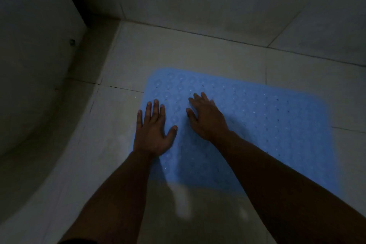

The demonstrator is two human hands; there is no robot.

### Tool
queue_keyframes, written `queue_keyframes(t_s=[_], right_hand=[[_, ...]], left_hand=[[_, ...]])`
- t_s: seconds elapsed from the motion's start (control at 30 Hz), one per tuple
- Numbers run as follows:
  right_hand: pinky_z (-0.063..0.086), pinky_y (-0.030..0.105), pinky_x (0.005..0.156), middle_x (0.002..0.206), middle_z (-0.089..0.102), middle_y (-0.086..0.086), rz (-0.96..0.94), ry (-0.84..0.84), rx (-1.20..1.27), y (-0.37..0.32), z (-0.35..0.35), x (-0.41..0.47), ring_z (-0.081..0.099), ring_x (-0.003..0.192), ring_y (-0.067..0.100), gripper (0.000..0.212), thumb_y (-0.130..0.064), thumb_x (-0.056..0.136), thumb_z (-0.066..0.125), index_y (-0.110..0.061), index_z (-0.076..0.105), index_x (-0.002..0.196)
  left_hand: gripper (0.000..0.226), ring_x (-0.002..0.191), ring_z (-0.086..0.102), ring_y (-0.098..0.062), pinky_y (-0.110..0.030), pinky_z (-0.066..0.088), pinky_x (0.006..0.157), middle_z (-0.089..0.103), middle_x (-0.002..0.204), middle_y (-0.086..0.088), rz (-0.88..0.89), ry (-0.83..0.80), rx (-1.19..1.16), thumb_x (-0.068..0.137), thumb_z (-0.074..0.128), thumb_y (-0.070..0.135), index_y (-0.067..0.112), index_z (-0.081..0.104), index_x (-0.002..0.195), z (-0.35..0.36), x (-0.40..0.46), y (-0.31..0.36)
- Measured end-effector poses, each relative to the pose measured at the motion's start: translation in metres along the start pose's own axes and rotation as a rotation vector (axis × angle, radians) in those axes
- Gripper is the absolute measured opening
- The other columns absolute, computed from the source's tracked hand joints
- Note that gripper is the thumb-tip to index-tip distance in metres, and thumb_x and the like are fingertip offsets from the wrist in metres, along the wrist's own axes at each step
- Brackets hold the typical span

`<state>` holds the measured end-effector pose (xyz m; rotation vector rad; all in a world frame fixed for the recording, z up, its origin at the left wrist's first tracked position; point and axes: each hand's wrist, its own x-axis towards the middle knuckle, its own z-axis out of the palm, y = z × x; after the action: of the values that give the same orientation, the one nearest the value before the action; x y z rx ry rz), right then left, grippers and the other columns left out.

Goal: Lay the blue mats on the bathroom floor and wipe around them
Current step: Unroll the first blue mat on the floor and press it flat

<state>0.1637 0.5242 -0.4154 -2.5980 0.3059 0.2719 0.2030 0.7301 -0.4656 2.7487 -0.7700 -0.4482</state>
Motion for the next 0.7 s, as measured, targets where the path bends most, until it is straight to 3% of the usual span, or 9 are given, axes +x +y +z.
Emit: queue_keyframes(t_s=[0.07, 0.1, 0.17, 0.2, 0.37, 0.47, 0.7], right_hand=[[0.012, 0.049, 0.126, 0.166, 0.024, 0.010, 0.054, -0.087, -0.034, -0.011, -0.006, -0.006, 0.011, 0.156, 0.028, 0.056, -0.039, 0.107, 0.037, -0.012, 0.032, 0.156], [0.013, 0.050, 0.125, 0.166, 0.022, 0.011, 0.056, -0.107, -0.060, -0.018, -0.006, -0.011, 0.012, 0.156, 0.029, 0.057, -0.039, 0.106, 0.036, -0.011, 0.030, 0.156], [0.015, 0.052, 0.124, 0.167, 0.019, 0.014, 0.050, -0.107, -0.125, -0.029, 0.008, -0.023, 0.011, 0.155, 0.031, 0.059, -0.039, 0.105, 0.034, -0.010, 0.028, 0.157], [0.014, 0.054, 0.124, 0.168, 0.016, 0.015, 0.060, -0.108, -0.150, -0.032, 0.020, -0.031, 0.009, 0.156, 0.032, 0.062, -0.042, 0.104, 0.031, -0.010, 0.025, 0.158], [0.004, 0.059, 0.124, 0.168, -0.005, 0.019, 0.062, 0.033, -0.279, -0.025, 0.077, -0.054, -0.011, 0.156, 0.034, 0.081, -0.055, 0.099, 0.028, -0.006, 0.008, 0.161], [0.006, 0.058, 0.124, 0.169, -0.004, 0.017, 0.021, 0.142, -0.286, -0.022, 0.084, -0.054, -0.010, 0.156, 0.032, 0.081, -0.055, 0.100, 0.031, -0.005, 0.009, 0.160], [0.010, 0.058, 0.123, 0.169, 0.000, 0.016, 0.010, 0.152, -0.244, -0.018, 0.088, -0.055, -0.007, 0.157, 0.030, 0.078, -0.053, 0.101, 0.034, -0.005, 0.014, 0.160]], left_hand=[[0.088, 0.159, -0.008, -0.027, -0.051, -0.002, 0.127, -0.004, 0.172, -0.009, -0.038, -0.123, -0.115, 0.093, 0.020, 0.068, 0.015, 0.017, 0.163, -0.023, 0.006, 0.002], [0.082, 0.158, 0.010, -0.032, -0.052, 0.012, 0.126, 0.015, 0.170, -0.012, -0.037, -0.110, -0.149, 0.093, 0.021, 0.062, 0.013, 0.033, 0.158, -0.035, 0.006, 0.002], [0.068, 0.141, 0.045, -0.038, -0.050, 0.039, 0.112, 0.055, 0.147, -0.016, 0.034, 0.028, -0.083, 0.094, 0.024, 0.050, 0.009, 0.060, 0.136, -0.048, 0.000, 0.003], [0.062, 0.136, 0.050, -0.039, -0.050, 0.043, 0.108, 0.062, 0.139, -0.015, 0.066, 0.081, -0.032, 0.096, 0.027, 0.044, 0.008, 0.064, 0.131, -0.049, -0.005, 0.004], [0.060, 0.148, 0.037, -0.036, -0.054, 0.039, 0.115, 0.053, 0.150, -0.014, 0.061, 0.135, 0.056, 0.096, 0.032, 0.041, 0.009, 0.057, 0.142, -0.033, -0.022, 0.017], [0.062, 0.152, 0.029, -0.034, -0.052, 0.034, 0.117, 0.047, 0.155, -0.013, 0.056, 0.165, 0.062, 0.097, 0.033, 0.043, 0.012, 0.052, 0.146, -0.022, -0.019, 0.009], [0.060, 0.156, 0.017, -0.034, -0.057, 0.029, 0.120, 0.042, 0.159, -0.013, 0.045, 0.220, 0.053, 0.100, 0.032, 0.041, 0.012, 0.047, 0.150, -0.015, -0.012, 0.010]])
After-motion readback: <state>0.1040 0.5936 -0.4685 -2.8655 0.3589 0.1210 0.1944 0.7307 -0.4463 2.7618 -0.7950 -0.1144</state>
